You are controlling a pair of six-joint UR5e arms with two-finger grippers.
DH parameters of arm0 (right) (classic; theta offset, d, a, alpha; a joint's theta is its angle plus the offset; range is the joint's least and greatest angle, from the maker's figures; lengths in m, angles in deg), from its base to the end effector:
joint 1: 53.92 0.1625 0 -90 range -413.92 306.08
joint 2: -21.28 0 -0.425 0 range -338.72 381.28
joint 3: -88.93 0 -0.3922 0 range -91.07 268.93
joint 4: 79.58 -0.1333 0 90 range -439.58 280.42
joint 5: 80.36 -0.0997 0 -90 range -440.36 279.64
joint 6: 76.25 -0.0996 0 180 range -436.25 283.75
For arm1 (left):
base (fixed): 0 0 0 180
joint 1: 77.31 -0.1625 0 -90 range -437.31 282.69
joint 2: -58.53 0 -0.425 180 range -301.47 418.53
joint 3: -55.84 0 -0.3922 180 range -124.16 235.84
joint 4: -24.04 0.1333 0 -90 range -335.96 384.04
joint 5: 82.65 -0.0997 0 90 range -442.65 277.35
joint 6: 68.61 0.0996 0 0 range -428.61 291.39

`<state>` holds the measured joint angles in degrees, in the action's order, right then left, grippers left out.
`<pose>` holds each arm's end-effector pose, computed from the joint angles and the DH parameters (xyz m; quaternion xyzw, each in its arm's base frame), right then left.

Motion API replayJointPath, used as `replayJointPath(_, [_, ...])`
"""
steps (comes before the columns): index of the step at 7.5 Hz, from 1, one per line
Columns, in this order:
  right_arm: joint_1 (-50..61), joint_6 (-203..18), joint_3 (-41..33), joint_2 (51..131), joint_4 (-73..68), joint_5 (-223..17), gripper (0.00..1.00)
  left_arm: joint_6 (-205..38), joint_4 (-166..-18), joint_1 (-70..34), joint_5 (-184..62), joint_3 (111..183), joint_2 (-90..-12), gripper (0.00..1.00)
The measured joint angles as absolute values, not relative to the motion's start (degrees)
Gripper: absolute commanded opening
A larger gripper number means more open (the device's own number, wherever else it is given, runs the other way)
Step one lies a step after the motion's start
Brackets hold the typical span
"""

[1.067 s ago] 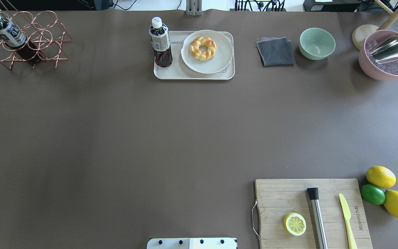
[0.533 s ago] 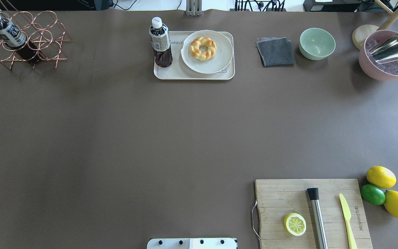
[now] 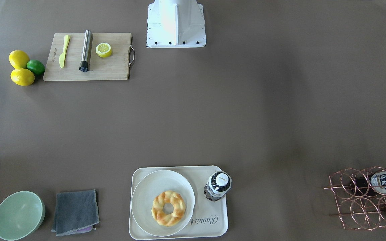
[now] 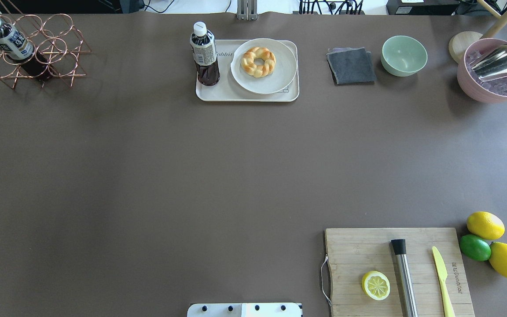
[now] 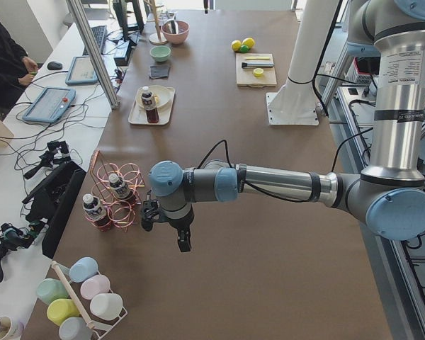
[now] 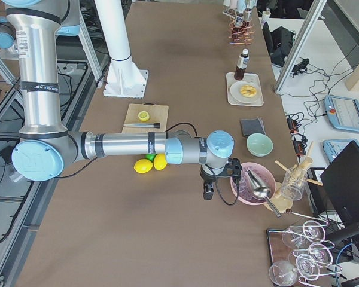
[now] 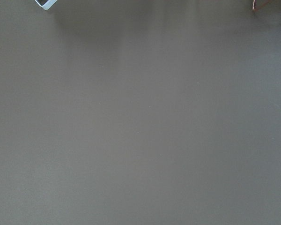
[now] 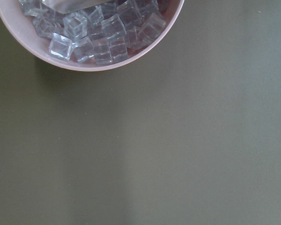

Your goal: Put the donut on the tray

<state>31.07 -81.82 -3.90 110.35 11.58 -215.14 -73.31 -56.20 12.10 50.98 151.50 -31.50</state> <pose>0.0191 -0.5047 0.6278 -0.0142 -0.3811 -0.0041 0.9244 -0.0596 -0.4855 0.6276 -0.0501 0.3695 -0.0465 0.9267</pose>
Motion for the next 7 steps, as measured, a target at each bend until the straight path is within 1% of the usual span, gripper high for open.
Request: replayJointPath(7, [31.8, -82.0, -3.5, 109.6, 11.4, -216.7, 1.0, -73.3, -56.2, 12.1, 51.0, 151.4, -31.8, 0.98])
